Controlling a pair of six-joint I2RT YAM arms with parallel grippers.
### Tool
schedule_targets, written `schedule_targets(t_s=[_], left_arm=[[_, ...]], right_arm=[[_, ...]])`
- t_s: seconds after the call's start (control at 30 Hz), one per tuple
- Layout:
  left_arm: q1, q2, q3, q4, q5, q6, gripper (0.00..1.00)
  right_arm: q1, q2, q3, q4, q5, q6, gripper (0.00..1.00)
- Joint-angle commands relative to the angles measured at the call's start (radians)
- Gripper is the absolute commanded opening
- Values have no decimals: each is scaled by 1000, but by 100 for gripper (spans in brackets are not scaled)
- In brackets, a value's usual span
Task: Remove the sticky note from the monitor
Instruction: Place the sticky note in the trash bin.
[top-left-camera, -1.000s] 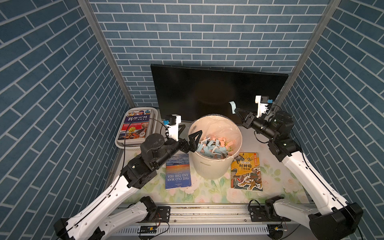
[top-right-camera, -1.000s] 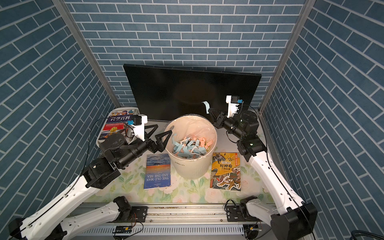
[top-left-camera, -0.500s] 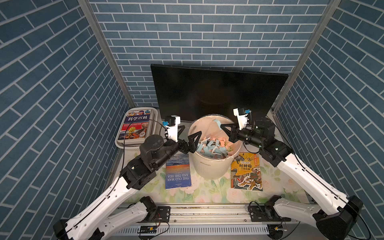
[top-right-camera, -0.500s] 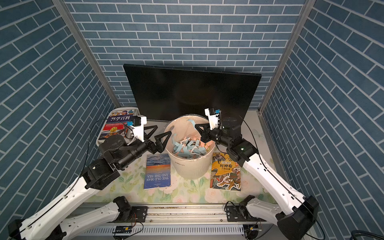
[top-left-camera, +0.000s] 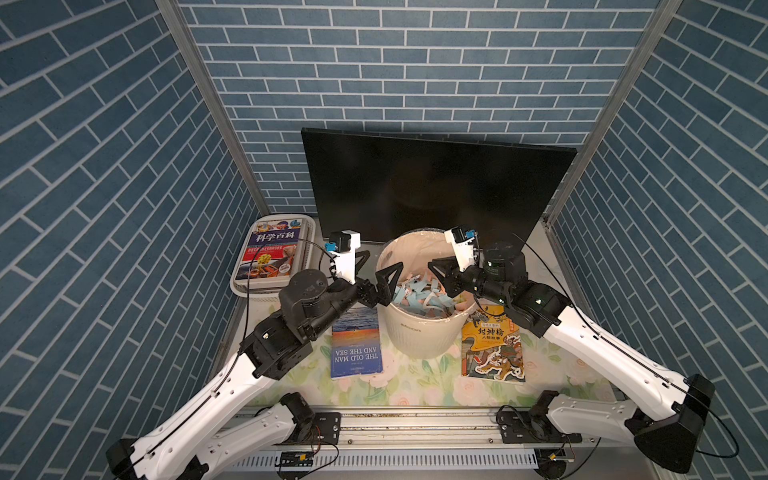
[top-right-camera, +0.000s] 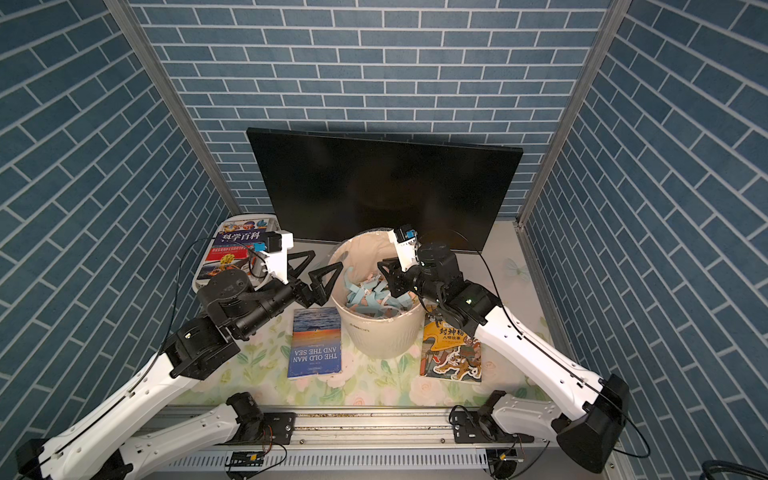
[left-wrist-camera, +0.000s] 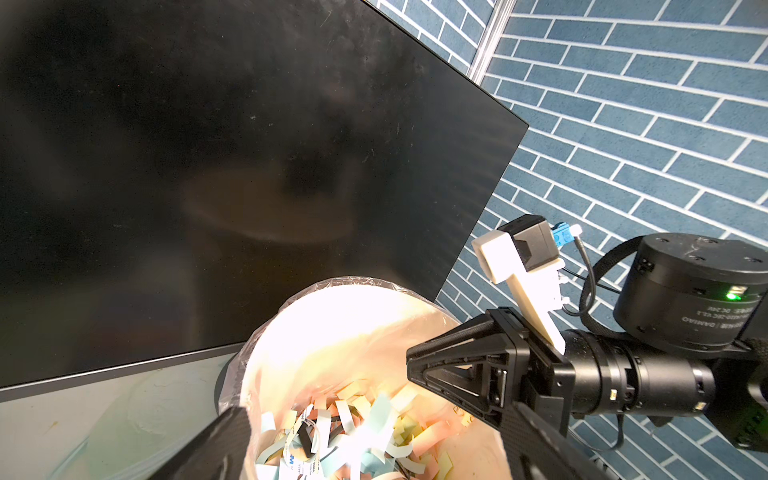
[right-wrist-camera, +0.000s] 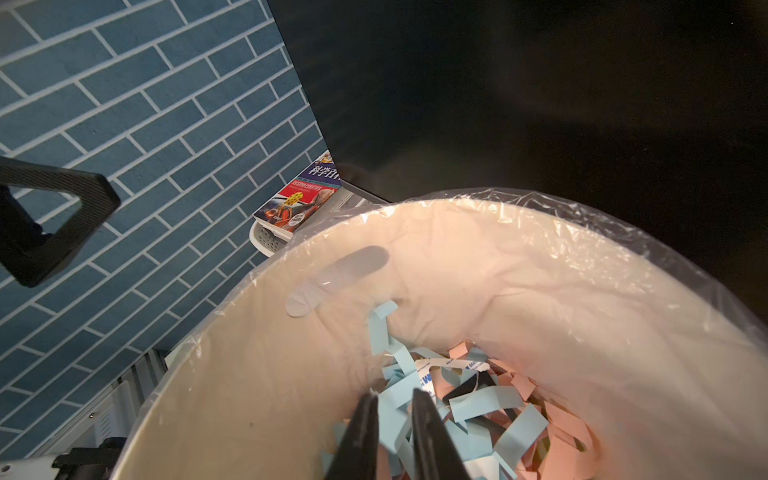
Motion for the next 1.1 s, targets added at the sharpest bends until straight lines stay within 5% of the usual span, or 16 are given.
schedule_targets(t_s=[0.0,0.43,0.6,0.67,1.07], left_arm=[[5,-9,-15,2,0,-2,100],[5,-24,-22,-6,-33,5,100],[5,-34,-32,3,-69,18,100],[6,-36,-31,3,-97,27,100],[21,-95,-57,-68,-551,5,100]], right_arm=[[7,5,34,-16,49,-26,25],[7,-29,32,-16,110,-59,44],[5,-56,26,-17,201,-103,66],[2,-68,23,-18,239,-124,97],[-136,-308,-173,51,525,-96,100]])
